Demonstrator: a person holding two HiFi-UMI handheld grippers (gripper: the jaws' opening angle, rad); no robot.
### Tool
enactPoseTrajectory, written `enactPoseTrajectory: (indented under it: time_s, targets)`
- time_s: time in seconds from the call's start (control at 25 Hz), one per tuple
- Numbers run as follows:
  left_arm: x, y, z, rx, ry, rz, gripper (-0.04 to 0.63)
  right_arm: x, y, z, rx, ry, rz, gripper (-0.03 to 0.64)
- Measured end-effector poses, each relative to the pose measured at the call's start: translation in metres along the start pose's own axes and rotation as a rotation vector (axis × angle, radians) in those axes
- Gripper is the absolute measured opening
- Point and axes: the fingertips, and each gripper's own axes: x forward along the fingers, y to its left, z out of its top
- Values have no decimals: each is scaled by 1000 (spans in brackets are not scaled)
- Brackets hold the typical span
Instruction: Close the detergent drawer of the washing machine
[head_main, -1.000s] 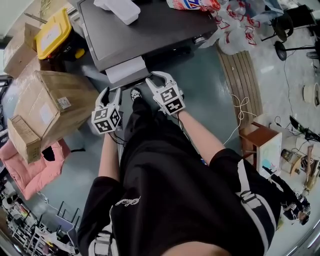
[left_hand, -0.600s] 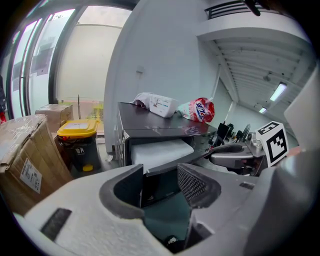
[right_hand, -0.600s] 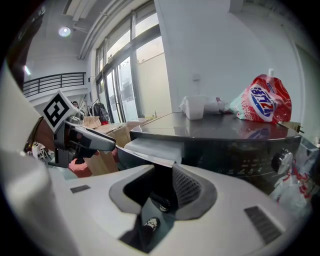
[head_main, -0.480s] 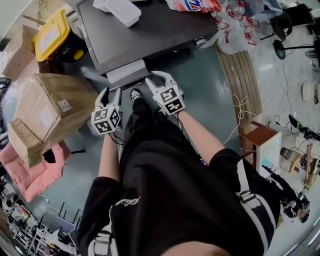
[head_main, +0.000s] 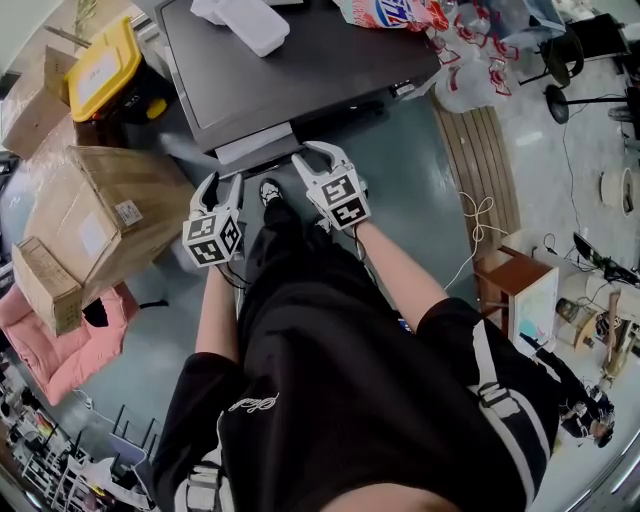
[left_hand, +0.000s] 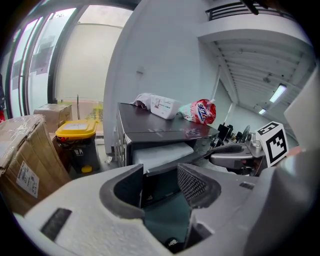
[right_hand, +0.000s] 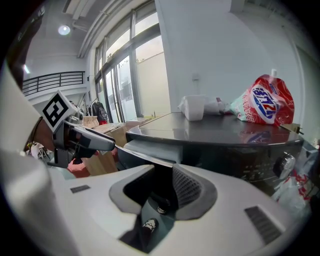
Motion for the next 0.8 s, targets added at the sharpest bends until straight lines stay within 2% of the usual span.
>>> enactPoseTrajectory:
  time_s: [0.8]
  targets:
    - [8,9,8,-6,0,-4,221,12,-6,11,-12,-7,2,112]
